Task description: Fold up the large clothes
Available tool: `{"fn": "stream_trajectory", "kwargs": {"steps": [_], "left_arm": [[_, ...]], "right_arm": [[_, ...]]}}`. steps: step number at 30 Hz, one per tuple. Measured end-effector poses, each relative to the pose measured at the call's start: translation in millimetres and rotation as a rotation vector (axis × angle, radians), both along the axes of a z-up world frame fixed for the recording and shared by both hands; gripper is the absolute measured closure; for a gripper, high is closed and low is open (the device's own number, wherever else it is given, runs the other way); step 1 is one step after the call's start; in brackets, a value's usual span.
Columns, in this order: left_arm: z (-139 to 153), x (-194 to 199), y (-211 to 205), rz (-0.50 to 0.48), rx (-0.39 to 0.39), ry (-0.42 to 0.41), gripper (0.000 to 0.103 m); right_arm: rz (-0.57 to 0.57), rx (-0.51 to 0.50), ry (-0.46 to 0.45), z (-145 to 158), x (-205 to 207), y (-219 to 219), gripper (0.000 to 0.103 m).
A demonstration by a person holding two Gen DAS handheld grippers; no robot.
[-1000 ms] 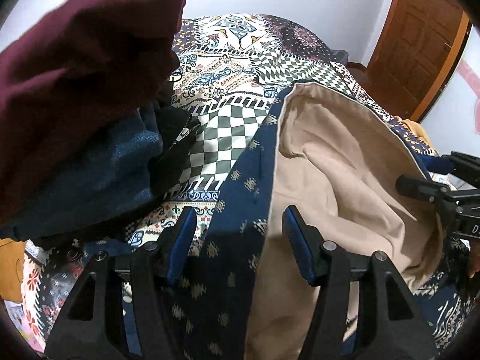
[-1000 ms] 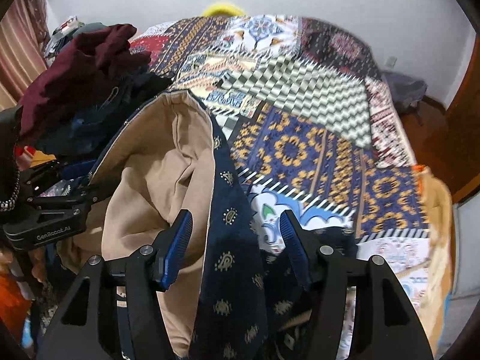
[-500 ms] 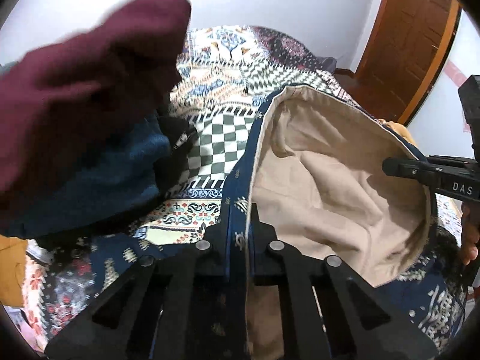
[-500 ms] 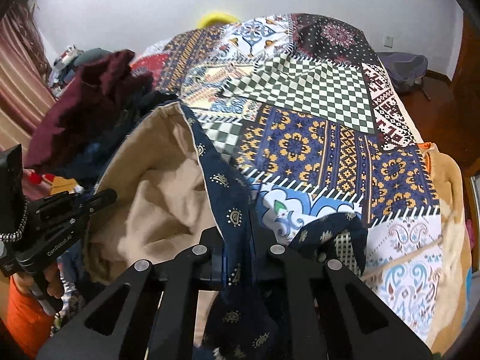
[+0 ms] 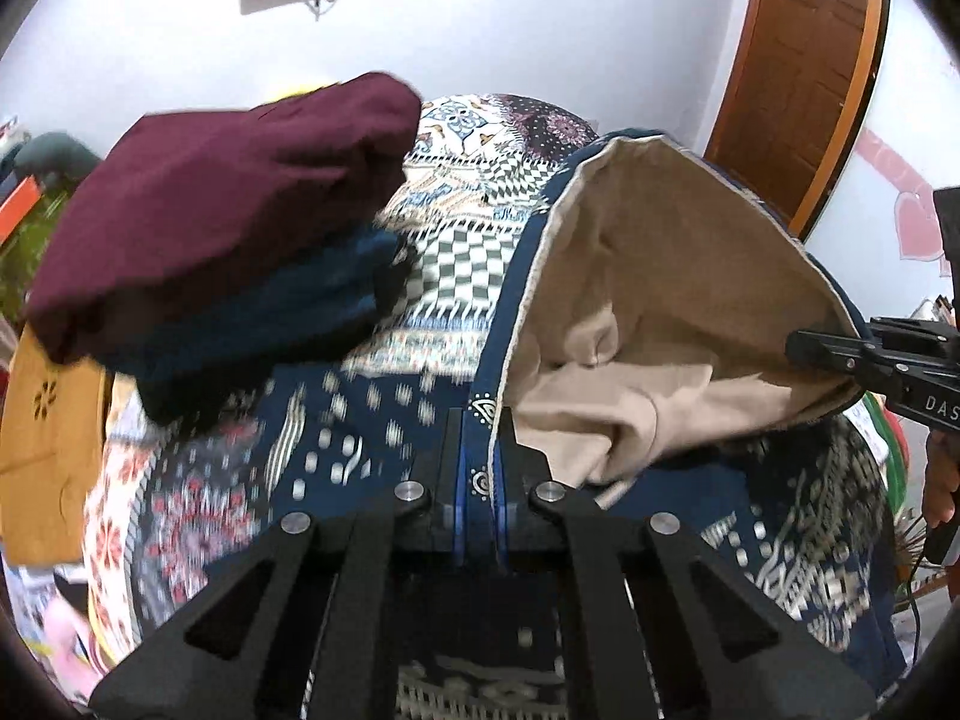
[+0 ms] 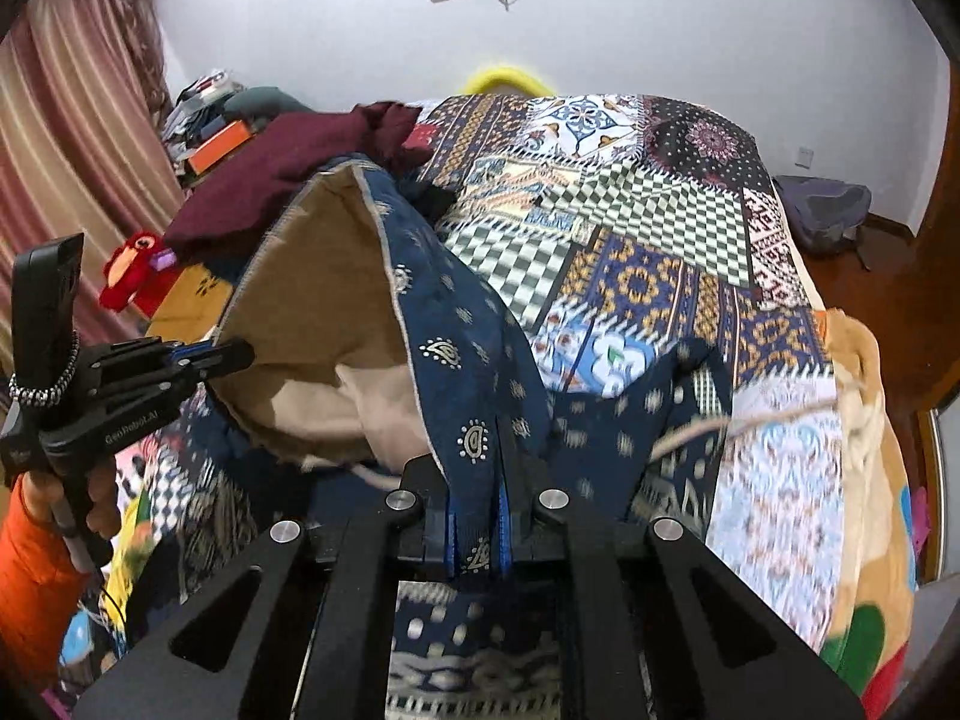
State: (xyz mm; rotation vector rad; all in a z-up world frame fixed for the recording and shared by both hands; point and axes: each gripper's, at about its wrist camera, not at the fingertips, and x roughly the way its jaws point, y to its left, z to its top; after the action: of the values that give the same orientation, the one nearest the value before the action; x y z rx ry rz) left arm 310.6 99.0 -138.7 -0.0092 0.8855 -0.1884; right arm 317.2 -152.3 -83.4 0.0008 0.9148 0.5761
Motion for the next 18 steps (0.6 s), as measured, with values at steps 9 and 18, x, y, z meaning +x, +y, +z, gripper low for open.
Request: {"fn": "stream_trajectory", "kwargs": {"steps": [9,18], "left_arm": [[-49,-57,16,0.003,-0.015,0.145,0.097],[-74,-91,43,0.087,-0.058,0.224,0.074]], "right_arm": [[-0.02,-0.06,0.072,-30,-36,-15,0.091],[-0.018,-0.083,0.109,-27,-67,-41,0.09]]}}
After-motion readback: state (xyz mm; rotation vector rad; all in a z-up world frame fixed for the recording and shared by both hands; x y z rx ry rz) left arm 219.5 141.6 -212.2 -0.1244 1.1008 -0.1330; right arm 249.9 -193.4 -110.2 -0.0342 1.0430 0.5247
